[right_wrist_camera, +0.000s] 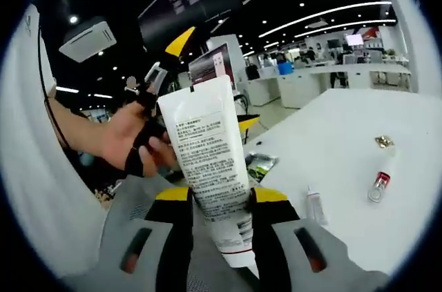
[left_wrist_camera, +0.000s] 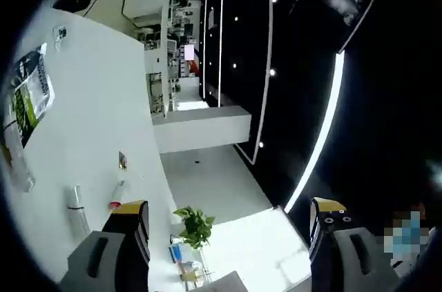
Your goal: Arrange the skincare products in the storage area until every visible bottle or jar stands upright without overlapping.
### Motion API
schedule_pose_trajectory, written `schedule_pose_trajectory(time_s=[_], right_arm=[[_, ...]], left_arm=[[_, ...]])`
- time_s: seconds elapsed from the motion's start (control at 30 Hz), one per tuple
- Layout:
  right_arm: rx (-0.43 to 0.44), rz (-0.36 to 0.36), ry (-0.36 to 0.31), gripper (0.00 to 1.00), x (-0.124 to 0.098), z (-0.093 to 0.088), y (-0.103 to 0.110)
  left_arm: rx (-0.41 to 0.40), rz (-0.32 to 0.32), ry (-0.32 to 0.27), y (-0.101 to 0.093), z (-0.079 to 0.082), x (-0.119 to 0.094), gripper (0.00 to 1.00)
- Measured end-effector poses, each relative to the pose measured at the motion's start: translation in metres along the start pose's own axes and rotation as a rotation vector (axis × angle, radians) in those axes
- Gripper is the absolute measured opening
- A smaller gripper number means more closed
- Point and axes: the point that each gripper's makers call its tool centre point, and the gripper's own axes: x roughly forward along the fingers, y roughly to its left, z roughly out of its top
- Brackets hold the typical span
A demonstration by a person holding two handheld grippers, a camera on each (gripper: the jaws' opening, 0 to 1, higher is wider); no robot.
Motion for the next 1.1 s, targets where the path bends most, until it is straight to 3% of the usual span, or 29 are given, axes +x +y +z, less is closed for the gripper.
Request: schedule_pose_trajectory(time_s=[0.13, 0.27, 0.47, 0.6, 0.73, 0.93, 1.1], right_arm=[[0.055, 0.050, 0.008, 0.30, 0.003, -0.004, 0.008], [0.131, 0.092, -0.004, 0.30, 0.002, -0.003, 0.012], [0.220, 0.143, -0.037, 0.30, -0.003, 0.003, 0.016], [0.320, 0.217, -0.045, 0.30, -0.006, 0.007, 0.026], [0.399, 0.293, -0.036, 0.30, -0.008, 0.008, 0.035], [0.492, 0.369, -0.035, 0.30, -0.011, 0.011, 0.041], [0.537, 0.422, -0.018, 0.30, -0.013, 0.011, 0.049]], left_arm=[[-0.091, -0.016, 0.061, -0.002, -0.028, -0.005, 1.00], [-0.172, -0.022, 0.121, 0.003, -0.037, -0.012, 1.00], [-0.149, 0.000, 0.201, 0.012, -0.051, -0.016, 1.00], [-0.112, 0.006, 0.259, 0.015, -0.063, -0.018, 0.99], [-0.081, -0.016, 0.350, 0.013, -0.079, -0.023, 0.92], [-0.043, -0.037, 0.436, 0.012, -0.098, -0.028, 0.87], [0.052, -0.034, 0.548, 0.017, -0.118, -0.036, 0.80]])
